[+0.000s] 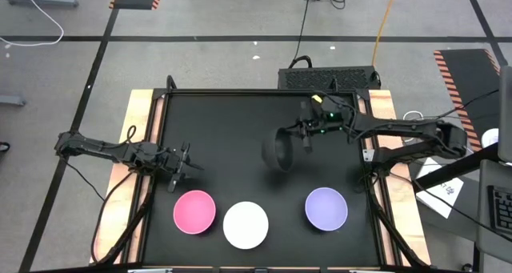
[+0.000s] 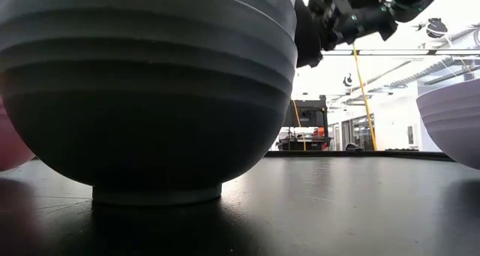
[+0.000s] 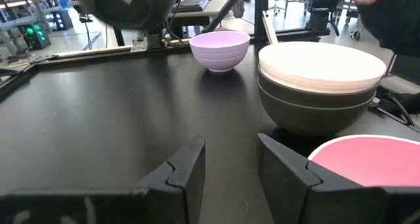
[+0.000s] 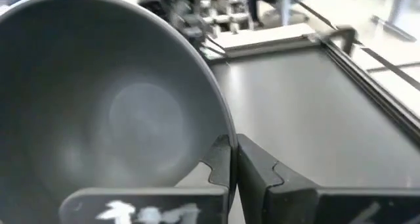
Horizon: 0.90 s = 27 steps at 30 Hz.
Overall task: Nest bowls inside each other
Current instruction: Stack the black bowl on top of the stacked white bowl
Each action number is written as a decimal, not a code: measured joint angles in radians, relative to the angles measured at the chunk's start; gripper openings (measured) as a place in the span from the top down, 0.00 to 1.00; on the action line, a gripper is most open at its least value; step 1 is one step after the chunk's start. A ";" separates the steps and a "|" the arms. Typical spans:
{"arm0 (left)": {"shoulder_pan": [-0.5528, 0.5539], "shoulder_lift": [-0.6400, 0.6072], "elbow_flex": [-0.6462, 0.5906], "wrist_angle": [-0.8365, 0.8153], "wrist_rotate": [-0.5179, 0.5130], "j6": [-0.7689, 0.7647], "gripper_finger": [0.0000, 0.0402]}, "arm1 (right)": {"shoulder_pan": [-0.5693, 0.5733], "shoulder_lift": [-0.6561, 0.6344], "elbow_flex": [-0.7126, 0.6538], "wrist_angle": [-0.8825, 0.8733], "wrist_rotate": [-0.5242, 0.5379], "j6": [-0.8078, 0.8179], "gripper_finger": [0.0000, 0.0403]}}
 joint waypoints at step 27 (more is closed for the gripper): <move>0.000 0.000 0.000 0.000 -0.002 0.008 0.66 | 0.079 -0.052 -0.448 0.557 0.091 0.173 0.99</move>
